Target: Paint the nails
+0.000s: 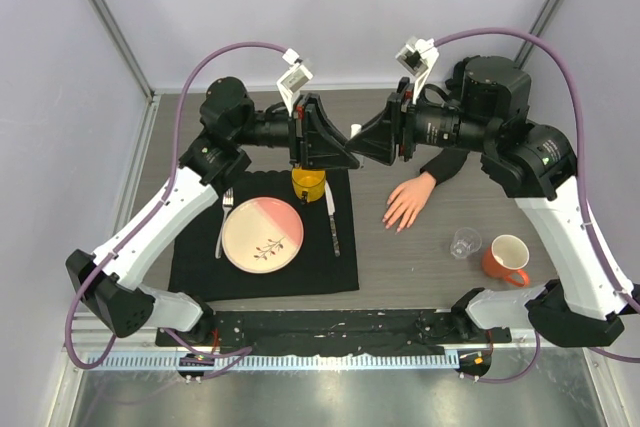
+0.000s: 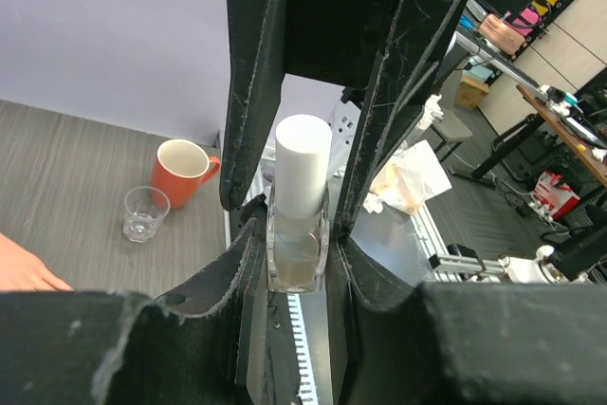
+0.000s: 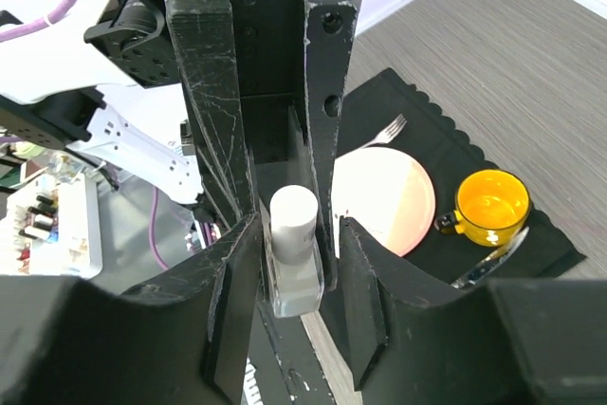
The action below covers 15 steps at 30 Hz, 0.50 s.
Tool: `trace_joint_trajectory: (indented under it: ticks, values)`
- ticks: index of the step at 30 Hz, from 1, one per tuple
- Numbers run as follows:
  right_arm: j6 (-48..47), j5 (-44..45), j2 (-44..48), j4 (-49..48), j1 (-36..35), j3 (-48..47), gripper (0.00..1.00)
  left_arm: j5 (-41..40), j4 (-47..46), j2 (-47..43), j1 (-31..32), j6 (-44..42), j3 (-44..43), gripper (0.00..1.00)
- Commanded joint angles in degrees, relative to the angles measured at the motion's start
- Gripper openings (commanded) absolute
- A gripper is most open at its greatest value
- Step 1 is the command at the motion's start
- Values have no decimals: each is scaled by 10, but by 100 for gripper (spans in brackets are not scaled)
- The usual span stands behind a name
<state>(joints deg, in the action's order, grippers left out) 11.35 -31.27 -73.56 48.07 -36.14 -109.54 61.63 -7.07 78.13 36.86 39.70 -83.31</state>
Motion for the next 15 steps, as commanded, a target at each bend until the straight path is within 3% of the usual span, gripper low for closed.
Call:
trace_joint_trajectory:
  ticks: [1, 8, 11, 12, 15]
  values:
    - [18, -27, 12, -54, 6, 11, 44, 20, -34, -16, -1, 8, -7, 0]
    - [39, -22, 16, -77, 11, 25, 33, 24, -34, -24, -1, 6, -3, 0]
    - [35, -17, 20, -81, 11, 34, 16, 17, -26, -26, -1, -1, -4, 0]
    - [32, -6, 24, -76, 12, 35, 4, 9, 3, -27, -1, -22, -9, 0]
    - [27, 25, 32, -71, 12, 47, 1, -81, 110, -25, -1, -112, -46, 0]
